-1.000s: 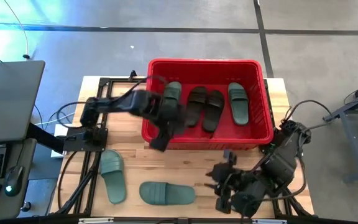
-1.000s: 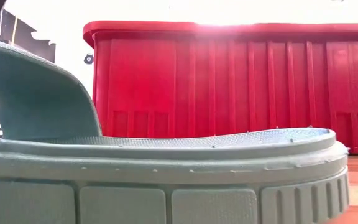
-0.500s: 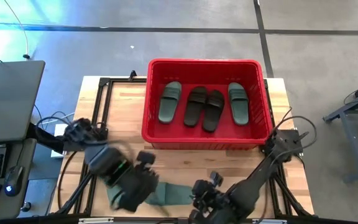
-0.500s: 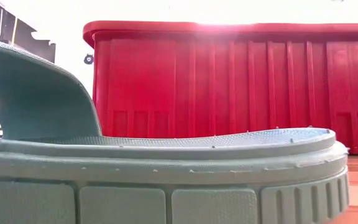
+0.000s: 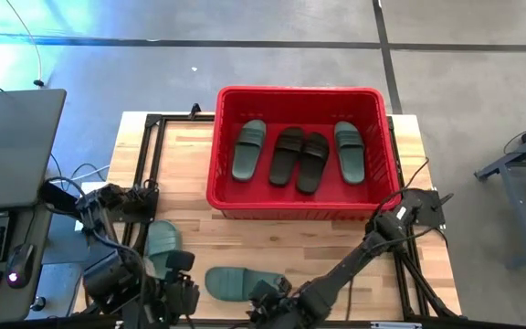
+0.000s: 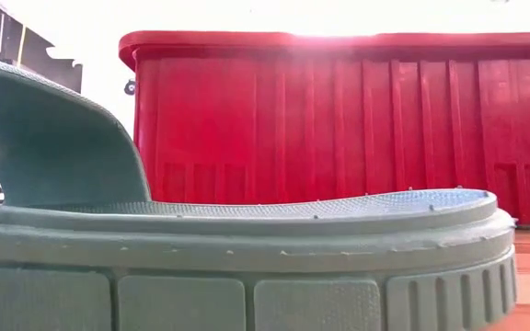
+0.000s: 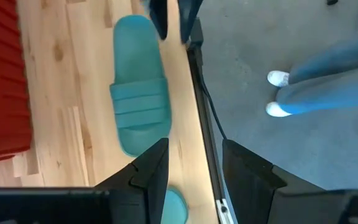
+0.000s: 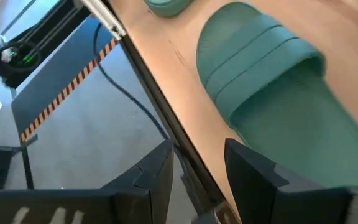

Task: Pick and place slides into bin
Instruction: Put the green slide in the red bin

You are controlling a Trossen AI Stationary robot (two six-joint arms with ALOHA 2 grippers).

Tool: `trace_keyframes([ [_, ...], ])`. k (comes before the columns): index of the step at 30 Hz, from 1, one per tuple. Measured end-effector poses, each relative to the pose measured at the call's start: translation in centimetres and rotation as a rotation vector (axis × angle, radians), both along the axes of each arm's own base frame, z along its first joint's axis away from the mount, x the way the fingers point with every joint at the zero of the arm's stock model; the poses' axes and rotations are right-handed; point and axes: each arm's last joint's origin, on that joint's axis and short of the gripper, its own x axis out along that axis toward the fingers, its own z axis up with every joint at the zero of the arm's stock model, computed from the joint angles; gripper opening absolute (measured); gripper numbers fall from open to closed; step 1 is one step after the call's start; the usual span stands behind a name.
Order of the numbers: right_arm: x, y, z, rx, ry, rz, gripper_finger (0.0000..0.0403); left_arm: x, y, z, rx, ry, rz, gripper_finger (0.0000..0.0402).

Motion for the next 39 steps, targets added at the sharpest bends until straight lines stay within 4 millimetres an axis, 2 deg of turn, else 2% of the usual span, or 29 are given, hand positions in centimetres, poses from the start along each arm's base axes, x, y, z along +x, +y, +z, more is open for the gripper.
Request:
trace_keyframes([
  [8,2.7,-0.3,-4.5,0.084,0.01,-0.106,0.0133,-0.7,-0.7,0.0,-0.007,0.004,-0.025,0.0134],
  [15,3.6,-0.7,-7.3,0.068,0.007,-0.208,0.0133,-1.7,-1.6,0.0,0.008,0.004,-0.1,0.0134],
  [19,3.7,-0.9,-7.4,0.034,-0.032,-0.262,0.0133,-2.2,-1.9,0.0,0.024,-0.01,-0.119,0.0134],
  [22,4.0,-1.3,-8.5,0.005,-0.054,-0.294,0.0133,-2.4,-2.1,0.0,0.024,-0.01,-0.127,0.0134],
  [29,5.5,-1.9,-11.5,0.158,-0.176,-0.302,0.0132,-2.5,-2.2,0.0,0.045,-0.014,-0.177,0.0134],
  [32,5.6,-1.8,-11.6,0.183,-0.209,-0.306,0.0112,-2.5,-2.2,0.0,0.046,-0.014,-0.183,0.0133],
  [34,5.7,-1.7,-11.3,0.189,-0.219,-0.304,0.008,-2.5,-2.2,0.0,0.051,-0.015,-0.196,0.0133],
  [37,5.9,-1.4,-10.4,0.205,-0.227,-0.286,0.0019,-2.5,-2.2,0.1,0.055,-0.016,-0.206,0.0133],
  [39,5.9,-0.7,-9.2,0.252,-0.246,-0.273,0.0011,-2.6,-2.2,0.1,0.059,-0.017,-0.214,0.0133],
])
